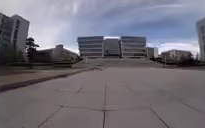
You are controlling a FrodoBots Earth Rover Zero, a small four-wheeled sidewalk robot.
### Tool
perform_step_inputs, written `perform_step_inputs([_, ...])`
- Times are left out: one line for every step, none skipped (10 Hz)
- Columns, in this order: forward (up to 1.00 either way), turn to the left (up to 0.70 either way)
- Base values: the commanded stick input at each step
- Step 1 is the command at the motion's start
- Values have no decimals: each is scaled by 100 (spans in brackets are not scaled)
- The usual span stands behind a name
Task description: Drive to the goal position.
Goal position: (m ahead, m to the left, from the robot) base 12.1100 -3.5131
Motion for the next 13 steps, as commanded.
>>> perform_step_inputs([85,0])
perform_step_inputs([85,0])
perform_step_inputs([85,0])
perform_step_inputs([85,0])
perform_step_inputs([85,0])
perform_step_inputs([85,0])
perform_step_inputs([85,0])
perform_step_inputs([85,0])
perform_step_inputs([85,0])
perform_step_inputs([85,0])
perform_step_inputs([85,0])
perform_step_inputs([85,0])
perform_step_inputs([85,0])
